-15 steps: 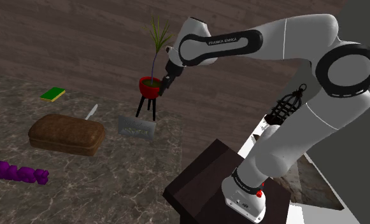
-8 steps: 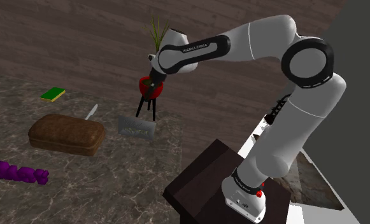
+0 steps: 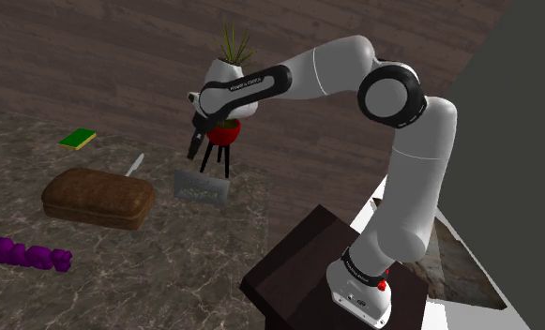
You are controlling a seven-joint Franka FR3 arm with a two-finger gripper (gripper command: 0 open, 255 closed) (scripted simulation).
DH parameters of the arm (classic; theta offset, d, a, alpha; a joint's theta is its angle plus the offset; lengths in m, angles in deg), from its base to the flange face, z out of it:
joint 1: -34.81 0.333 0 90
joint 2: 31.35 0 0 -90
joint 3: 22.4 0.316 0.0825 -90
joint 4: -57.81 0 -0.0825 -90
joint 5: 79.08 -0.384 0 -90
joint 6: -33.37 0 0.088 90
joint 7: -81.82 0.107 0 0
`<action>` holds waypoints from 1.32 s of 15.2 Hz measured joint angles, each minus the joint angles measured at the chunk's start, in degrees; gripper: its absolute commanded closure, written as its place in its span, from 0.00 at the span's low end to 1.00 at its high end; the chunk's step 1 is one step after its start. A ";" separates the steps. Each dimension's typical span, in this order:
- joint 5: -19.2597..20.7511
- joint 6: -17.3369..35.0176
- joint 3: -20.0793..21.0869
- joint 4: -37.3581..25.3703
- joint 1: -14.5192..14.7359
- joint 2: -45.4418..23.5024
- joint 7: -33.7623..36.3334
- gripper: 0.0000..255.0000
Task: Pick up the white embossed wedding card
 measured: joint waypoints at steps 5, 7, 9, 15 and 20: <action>0.58 0.43 1.70 -10.10 0.55 -10.79 -4.17 0.00; 0.83 0.31 2.02 -12.68 0.76 -13.31 -4.87 0.00; 0.77 1.18 2.16 -12.81 0.75 -14.34 -5.30 0.00; 0.62 3.82 2.32 -12.89 0.84 -17.07 -5.79 1.00; 0.58 4.04 2.33 -12.84 0.75 -17.22 -5.94 1.00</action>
